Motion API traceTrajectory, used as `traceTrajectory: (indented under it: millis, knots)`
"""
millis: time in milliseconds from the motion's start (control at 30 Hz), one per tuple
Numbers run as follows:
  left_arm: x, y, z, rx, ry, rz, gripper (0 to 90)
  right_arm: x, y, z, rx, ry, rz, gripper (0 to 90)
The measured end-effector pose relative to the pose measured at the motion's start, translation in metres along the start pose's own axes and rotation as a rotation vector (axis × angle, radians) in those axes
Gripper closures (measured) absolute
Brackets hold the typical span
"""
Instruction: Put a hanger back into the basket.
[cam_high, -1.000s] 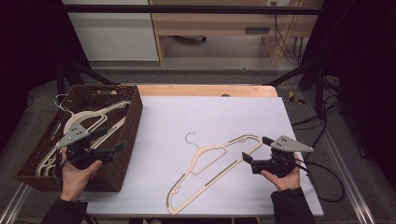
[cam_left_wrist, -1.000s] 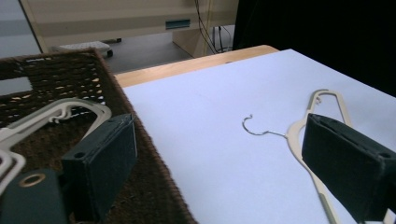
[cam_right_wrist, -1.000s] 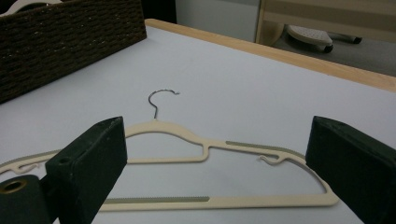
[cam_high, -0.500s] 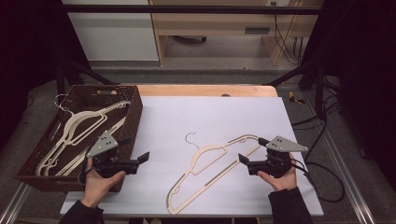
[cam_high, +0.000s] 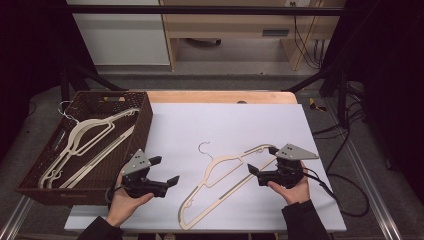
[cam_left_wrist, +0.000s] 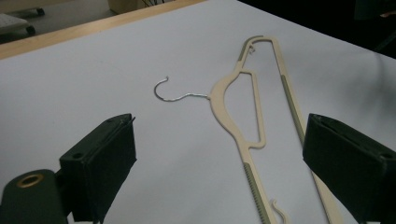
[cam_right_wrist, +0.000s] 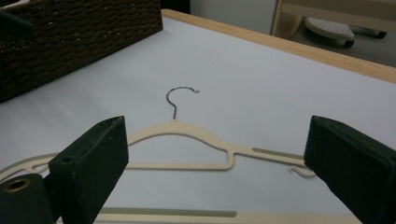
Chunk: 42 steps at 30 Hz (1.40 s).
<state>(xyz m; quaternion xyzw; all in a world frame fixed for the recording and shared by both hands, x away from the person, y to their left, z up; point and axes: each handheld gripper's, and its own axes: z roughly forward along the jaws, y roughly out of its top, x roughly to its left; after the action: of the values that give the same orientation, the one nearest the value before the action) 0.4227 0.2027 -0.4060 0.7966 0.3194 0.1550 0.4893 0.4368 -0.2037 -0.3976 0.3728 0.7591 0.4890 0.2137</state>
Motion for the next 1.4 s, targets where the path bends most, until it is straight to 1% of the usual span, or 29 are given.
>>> traceTrajectory:
  millis: [133, 233, 433, 500, 600, 667, 733, 767, 800, 833, 867, 900, 933, 967, 1000, 1033, 1067, 1100, 1133, 1167, 1200, 1267, 1333, 1367, 1400]
  knots:
    - [0.000, -0.004, 0.005, 0.010, -0.017, -0.002, 9.2, 0.006, 0.006, 0.013, 0.017, 0.010, -0.011, 8.0]
    - [0.002, -0.007, 0.008, 0.014, -0.035, -0.019, 9.3, 0.010, 0.011, 0.024, 0.029, 0.022, -0.016, 8.9]
    - [0.004, -0.011, 0.012, 0.031, -0.029, -0.027, 9.5, 0.016, 0.019, 0.047, 0.061, 0.031, -0.019, 12.9]
    - [0.005, -0.012, 0.013, 0.034, -0.027, -0.026, 9.5, 0.017, 0.022, 0.056, 0.065, 0.046, -0.014, 15.6]
    - [0.005, -0.013, 0.013, 0.037, -0.030, -0.030, 9.8, 0.019, 0.026, 0.071, 0.089, 0.043, -0.021, 19.2]
    - [0.006, -0.014, 0.013, 0.040, -0.027, -0.028, 9.8, 0.021, 0.028, 0.082, 0.101, 0.060, -0.007, 22.4]
    - [0.006, -0.015, 0.014, 0.041, -0.025, -0.028, 10.0, 0.024, 0.029, 0.094, 0.125, 0.063, -0.023, 24.7]
    - [0.006, -0.016, 0.014, 0.044, -0.020, -0.026, 10.0, 0.025, 0.029, 0.101, 0.135, 0.069, -0.029, 26.2]
    - [0.007, -0.016, 0.014, 0.050, -0.021, -0.026, 10.1, 0.025, 0.029, 0.107, 0.144, 0.080, -0.019, 27.6]
    - [0.007, -0.017, 0.014, 0.055, -0.022, -0.026, 10.0, 0.026, 0.029, 0.113, 0.156, 0.074, -0.014, 28.9]
    - [0.007, -0.017, 0.015, 0.057, -0.021, -0.023, 10.1, 0.026, 0.029, 0.119, 0.167, 0.065, -0.033, 30.0]
    - [0.008, -0.017, 0.015, 0.057, -0.019, -0.022, 10.1, 0.027, 0.028, 0.124, 0.180, 0.058, -0.036, 31.3]
    - [0.008, -0.018, 0.016, 0.057, -0.019, -0.025, 10.1, 0.028, 0.028, 0.129, 0.185, 0.064, -0.040, 32.4]
    - [0.009, -0.018, 0.016, 0.058, -0.019, -0.027, 10.2, 0.028, 0.028, 0.134, 0.184, 0.072, -0.028, 33.9]
    - [0.009, -0.018, 0.016, 0.057, -0.019, -0.027, 10.2, 0.027, 0.027, 0.138, 0.188, 0.078, -0.009, 35.6]
    - [0.009, -0.018, 0.016, 0.059, -0.019, -0.027, 10.2, 0.027, 0.026, 0.142, 0.199, 0.070, -0.008, 36.8]
    - [0.010, -0.018, 0.016, 0.058, -0.019, -0.026, 10.2, 0.027, 0.026, 0.146, 0.207, 0.063, -0.020, 37.9]
    - [0.010, -0.018, 0.016, 0.057, -0.018, -0.027, 10.3, 0.028, 0.025, 0.149, 0.223, 0.061, -0.020, 39.6]
    - [0.010, -0.018, 0.016, 0.057, -0.017, -0.028, 10.3, 0.028, 0.024, 0.154, 0.222, 0.067, -0.027, 40.7]
    - [0.010, -0.018, 0.017, 0.057, -0.016, -0.029, 10.3, 0.030, 0.024, 0.157, 0.238, 0.067, -0.019, 41.8]
    - [0.010, -0.019, 0.017, 0.056, -0.015, -0.030, 10.3, 0.031, 0.023, 0.161, 0.242, 0.069, -0.030, 43.0]
    - [0.011, -0.019, 0.017, 0.055, -0.016, -0.031, 10.4, 0.032, 0.020, 0.168, 0.246, 0.077, -0.005, 47.1]
    - [0.011, -0.019, 0.018, 0.060, -0.018, -0.033, 10.5, 0.030, 0.016, 0.173, 0.271, 0.062, -0.007, 50.0]
    - [0.011, -0.020, 0.019, 0.060, -0.018, -0.034, 10.6, 0.029, 0.014, 0.176, 0.280, 0.062, -0.009, 51.3]
    - [0.011, -0.020, 0.019, 0.064, -0.017, -0.033, 10.6, 0.028, 0.012, 0.178, 0.293, 0.057, -0.023, 52.9]
